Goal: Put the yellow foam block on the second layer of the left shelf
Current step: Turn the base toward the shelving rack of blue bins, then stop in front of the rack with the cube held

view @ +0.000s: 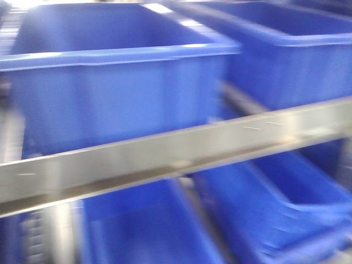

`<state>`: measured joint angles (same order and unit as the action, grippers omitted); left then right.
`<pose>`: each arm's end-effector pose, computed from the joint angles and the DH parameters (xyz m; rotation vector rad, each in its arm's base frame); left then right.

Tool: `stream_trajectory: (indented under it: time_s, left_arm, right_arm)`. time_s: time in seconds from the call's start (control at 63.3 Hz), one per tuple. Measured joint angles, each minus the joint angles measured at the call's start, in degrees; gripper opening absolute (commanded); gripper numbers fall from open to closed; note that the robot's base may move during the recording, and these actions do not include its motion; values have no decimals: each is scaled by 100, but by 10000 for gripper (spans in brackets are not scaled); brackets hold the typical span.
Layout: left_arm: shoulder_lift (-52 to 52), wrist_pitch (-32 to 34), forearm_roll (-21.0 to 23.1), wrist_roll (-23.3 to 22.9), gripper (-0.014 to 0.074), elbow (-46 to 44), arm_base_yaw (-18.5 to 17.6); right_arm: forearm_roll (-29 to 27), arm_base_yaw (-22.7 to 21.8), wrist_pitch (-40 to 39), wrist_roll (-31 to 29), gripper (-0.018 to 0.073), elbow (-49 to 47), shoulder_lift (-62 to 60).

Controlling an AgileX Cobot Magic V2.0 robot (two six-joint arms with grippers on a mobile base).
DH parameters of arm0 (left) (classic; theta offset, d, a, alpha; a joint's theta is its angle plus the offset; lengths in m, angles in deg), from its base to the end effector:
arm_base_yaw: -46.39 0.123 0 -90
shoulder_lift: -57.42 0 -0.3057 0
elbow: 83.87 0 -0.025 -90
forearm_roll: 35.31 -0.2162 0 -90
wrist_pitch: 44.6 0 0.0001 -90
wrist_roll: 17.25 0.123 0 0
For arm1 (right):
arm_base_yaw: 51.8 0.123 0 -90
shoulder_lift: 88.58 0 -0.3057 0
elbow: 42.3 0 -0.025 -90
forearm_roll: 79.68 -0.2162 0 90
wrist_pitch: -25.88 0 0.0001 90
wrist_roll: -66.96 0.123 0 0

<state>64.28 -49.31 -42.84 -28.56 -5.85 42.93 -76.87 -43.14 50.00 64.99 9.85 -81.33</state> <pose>0.0326 -0.0006 0.2046 -0.0132 1.5636 -0.0915 -0.0072 -0.0036 0.3070 -0.1512 1.4496 0.0442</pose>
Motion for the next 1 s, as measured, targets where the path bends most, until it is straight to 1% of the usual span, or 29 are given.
stream_trajectory:
  time_s: [0.996]
  left_arm:
    - [0, 0, 0, 0, 136, 0, 0]
  right_arm:
    - [0, 0, 0, 0, 287, 0, 0]
